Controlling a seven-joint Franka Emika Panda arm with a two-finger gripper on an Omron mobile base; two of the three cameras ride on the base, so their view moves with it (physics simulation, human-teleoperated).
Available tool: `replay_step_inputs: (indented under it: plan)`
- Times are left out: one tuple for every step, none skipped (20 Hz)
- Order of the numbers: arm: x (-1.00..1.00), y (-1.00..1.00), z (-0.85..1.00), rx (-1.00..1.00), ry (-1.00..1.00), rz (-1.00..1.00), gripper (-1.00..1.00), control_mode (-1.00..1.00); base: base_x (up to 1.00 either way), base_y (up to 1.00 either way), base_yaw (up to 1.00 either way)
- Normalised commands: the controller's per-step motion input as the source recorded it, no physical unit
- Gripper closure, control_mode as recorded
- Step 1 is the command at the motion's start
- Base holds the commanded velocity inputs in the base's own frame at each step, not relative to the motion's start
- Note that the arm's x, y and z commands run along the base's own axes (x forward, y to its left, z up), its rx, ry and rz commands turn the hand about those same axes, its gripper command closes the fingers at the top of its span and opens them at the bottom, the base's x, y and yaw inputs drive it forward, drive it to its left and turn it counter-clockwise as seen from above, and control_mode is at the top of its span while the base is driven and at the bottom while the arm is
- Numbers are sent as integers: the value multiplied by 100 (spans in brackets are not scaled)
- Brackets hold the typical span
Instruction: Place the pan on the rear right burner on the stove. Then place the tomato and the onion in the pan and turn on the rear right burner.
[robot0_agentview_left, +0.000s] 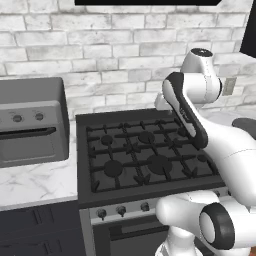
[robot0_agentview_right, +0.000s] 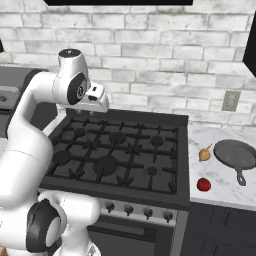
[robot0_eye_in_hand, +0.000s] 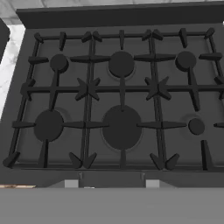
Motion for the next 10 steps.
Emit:
replay_step_inputs:
  plan:
    - [0,-3,0,0,0,0,-100,-100,0,0,0]
    - [0,-14,0,0,0,0,-100,-100,0,0,0]
    - [-3,-16,0,0,0,0,-100,-100,0,0,0]
    - [0,-24,0,0,0,0,-100,-100,0,0,0]
    - [-1,-28,0,0,0,0,-100,-100,0,0,0]
    - [0,-35,0,0,0,0,-100,-100,0,0,0]
    - [-1,-41,0,0,0,0,-100,-100,0,0,0]
    - [0,-44,0,0,0,0,-100,-100,0,0,0]
    - [0,-41,0,0,0,0,-100,-100,0,0,0]
    - [0,-39,0,0,0,0,-100,-100,0,0,0]
